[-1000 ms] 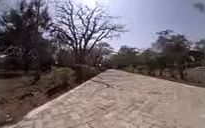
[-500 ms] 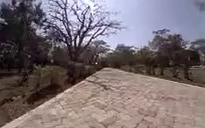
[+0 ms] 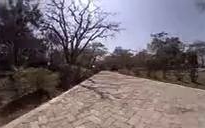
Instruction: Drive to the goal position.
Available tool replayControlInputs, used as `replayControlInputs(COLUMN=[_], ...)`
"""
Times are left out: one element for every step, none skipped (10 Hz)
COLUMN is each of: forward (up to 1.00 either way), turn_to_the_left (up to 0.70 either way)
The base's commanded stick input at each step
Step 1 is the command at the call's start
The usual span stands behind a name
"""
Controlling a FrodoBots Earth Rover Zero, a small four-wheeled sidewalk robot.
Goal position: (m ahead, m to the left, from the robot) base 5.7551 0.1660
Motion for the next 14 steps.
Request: replayControlInputs(forward=[1.00, 1.00, 1.00, 1.00, 1.00, 1.00, 1.00, 1.00, 1.00, 1.00, 1.00, 1.00, 1.00, 1.00], turn_to_the_left=[0.00, 0.00, 0.00, 0.00, 0.00, 0.00, 0.00, 0.00, 0.00, 0.00, 0.00, 0.00, 0.00, 0.00])
